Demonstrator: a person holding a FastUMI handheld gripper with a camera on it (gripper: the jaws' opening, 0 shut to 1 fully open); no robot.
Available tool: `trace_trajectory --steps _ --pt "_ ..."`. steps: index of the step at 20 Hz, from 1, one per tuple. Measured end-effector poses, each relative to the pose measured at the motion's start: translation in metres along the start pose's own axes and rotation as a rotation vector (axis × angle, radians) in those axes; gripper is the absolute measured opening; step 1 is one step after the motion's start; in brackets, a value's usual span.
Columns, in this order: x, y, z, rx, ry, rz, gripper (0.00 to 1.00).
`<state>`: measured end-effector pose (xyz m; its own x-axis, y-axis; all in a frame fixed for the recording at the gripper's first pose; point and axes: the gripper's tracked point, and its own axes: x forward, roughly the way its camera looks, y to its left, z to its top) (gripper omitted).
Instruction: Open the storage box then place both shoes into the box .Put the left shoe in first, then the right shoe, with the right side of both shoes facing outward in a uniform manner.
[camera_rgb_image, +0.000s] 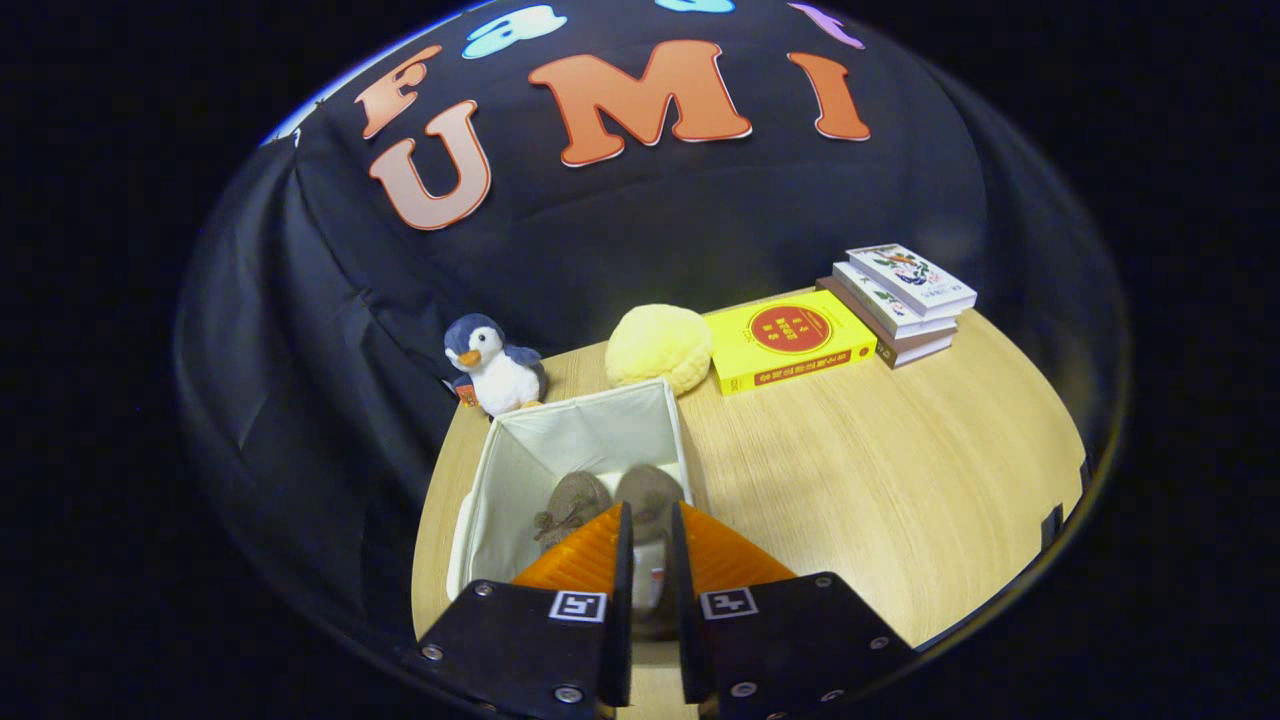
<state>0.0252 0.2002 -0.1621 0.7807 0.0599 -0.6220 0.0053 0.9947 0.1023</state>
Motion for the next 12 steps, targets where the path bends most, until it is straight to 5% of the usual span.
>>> trace_trajectory --steps 8,12 --pt "-0.055 -0.019 0.057 -0.096 -0.152 -0.014 0.88" --pt "-0.076 -0.029 0.079 -0.132 -0.216 -0.019 0.98"
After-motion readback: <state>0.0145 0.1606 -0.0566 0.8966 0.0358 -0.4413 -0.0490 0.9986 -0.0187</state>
